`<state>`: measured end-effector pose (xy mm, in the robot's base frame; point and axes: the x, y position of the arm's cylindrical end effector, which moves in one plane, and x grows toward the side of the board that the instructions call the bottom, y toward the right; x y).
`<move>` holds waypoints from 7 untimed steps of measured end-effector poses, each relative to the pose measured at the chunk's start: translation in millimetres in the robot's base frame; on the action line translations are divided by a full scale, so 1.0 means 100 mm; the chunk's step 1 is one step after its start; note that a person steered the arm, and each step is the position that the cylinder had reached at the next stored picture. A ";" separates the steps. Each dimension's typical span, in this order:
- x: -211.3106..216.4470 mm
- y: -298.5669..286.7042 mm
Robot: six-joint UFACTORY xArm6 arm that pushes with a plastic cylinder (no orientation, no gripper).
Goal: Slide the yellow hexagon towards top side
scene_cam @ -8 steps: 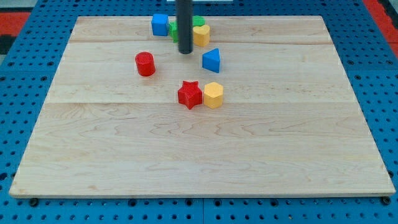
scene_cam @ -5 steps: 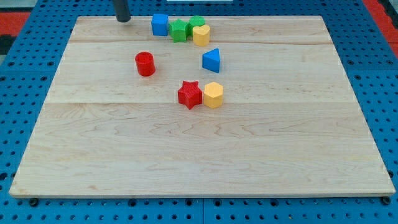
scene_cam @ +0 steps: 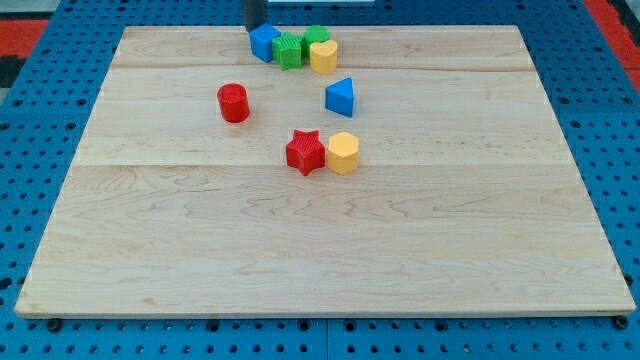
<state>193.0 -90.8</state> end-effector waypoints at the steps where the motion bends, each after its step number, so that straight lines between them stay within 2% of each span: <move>1: 0.08 0.00; 4: 1.12 0.14; 6: 1.46 0.94; 7: 1.49 1.34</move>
<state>342.3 43.0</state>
